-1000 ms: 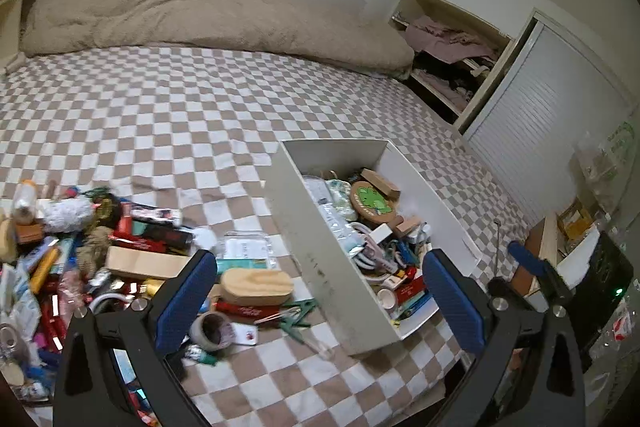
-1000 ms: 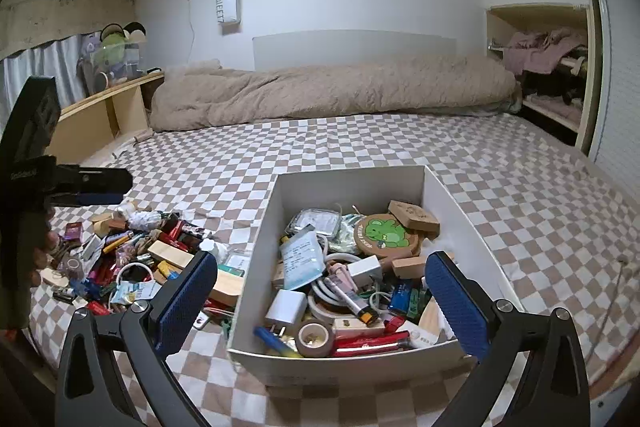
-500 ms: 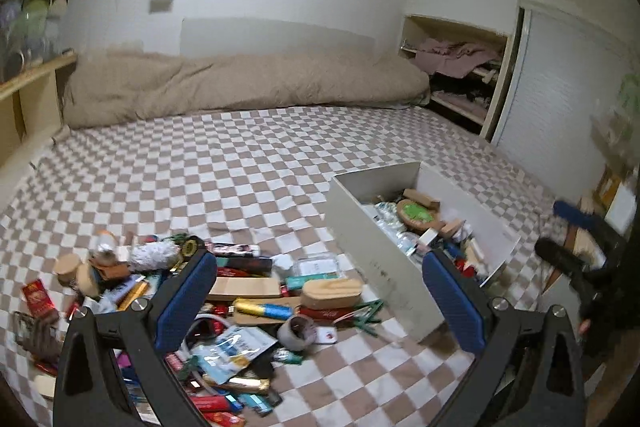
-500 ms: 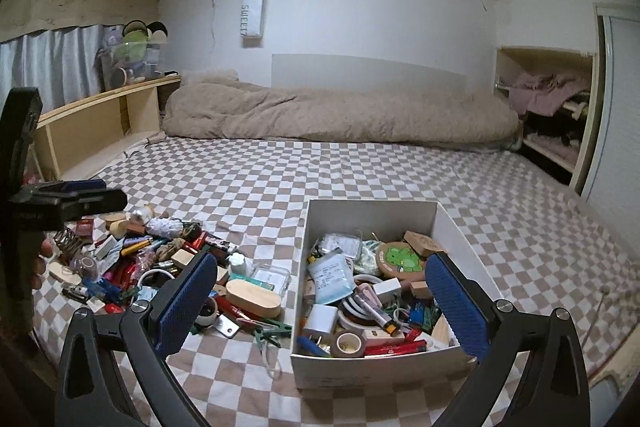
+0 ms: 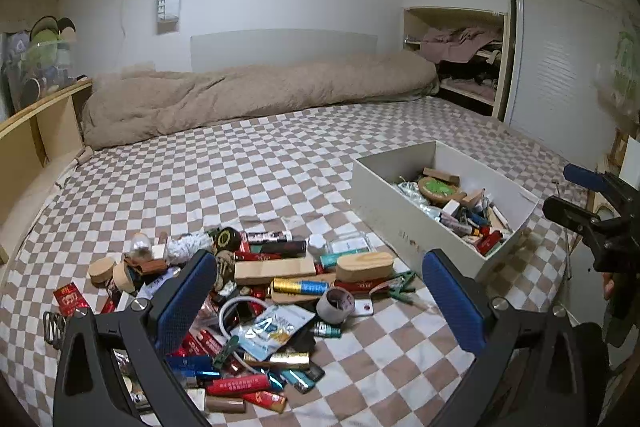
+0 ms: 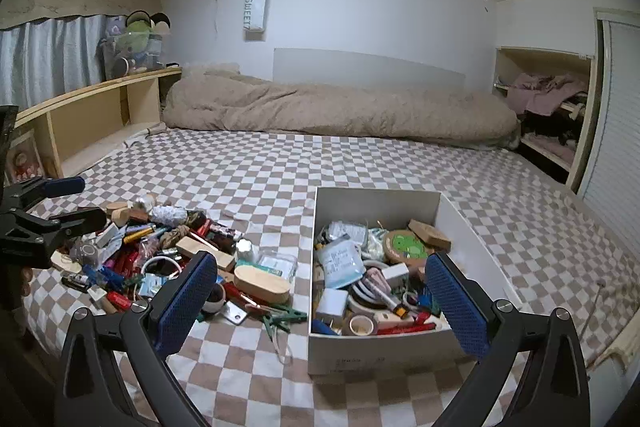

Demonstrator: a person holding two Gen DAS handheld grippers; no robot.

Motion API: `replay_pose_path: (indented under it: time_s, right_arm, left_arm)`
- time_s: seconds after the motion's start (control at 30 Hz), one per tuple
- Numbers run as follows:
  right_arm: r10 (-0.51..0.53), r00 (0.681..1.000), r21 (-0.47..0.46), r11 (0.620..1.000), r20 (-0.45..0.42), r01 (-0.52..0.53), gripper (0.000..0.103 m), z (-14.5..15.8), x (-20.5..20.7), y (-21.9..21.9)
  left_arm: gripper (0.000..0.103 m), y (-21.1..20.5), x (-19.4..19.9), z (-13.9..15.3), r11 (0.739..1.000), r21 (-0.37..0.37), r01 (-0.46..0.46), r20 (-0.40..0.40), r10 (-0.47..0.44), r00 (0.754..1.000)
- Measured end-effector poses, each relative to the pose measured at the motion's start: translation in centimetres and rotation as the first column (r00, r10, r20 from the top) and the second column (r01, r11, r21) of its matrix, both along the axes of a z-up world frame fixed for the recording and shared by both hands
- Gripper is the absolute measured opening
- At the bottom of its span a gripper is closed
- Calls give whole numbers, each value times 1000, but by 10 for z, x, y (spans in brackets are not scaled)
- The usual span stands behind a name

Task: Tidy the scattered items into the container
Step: 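Withdraw both tools from the box back over the pile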

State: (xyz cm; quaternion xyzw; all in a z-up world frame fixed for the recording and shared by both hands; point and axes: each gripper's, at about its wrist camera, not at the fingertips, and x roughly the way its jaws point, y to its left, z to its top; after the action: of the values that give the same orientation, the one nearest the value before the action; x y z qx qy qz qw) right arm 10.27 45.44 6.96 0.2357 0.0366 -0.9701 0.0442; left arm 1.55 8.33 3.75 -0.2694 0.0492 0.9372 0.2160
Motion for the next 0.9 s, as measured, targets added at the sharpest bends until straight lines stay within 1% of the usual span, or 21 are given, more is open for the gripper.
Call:
replay_pose_path:
  time_s: [0.03,0.17,0.3,0.5,0.67,0.9]
  right_arm:
    - [-5,1000,-1,1000,0,5,103,-1,1,0]
    - [-29,998,-8,1000,-56,29,103,0,16,4]
    - [-29,997,-27,999,-76,28,103,2,25,8]
    - [-32,997,-18,999,-68,31,103,-2,31,10]
    - [-32,998,19,999,-45,33,103,-10,34,7]
    - [-31,999,20,999,-25,31,103,-16,37,8]
  left_arm:
    - [103,-1,1,-2,1000,3,2,4,-2,1000]
    - [103,-5,7,-7,1000,10,5,9,-5,1000]
    - [103,-7,14,-11,1000,8,9,10,-9,1000]
    - [103,-9,23,-13,1000,6,12,1,-12,1000]
    - [103,-9,29,-13,1000,6,19,-3,-19,1000]
    - [103,-8,32,-14,1000,5,22,-4,-22,1000]
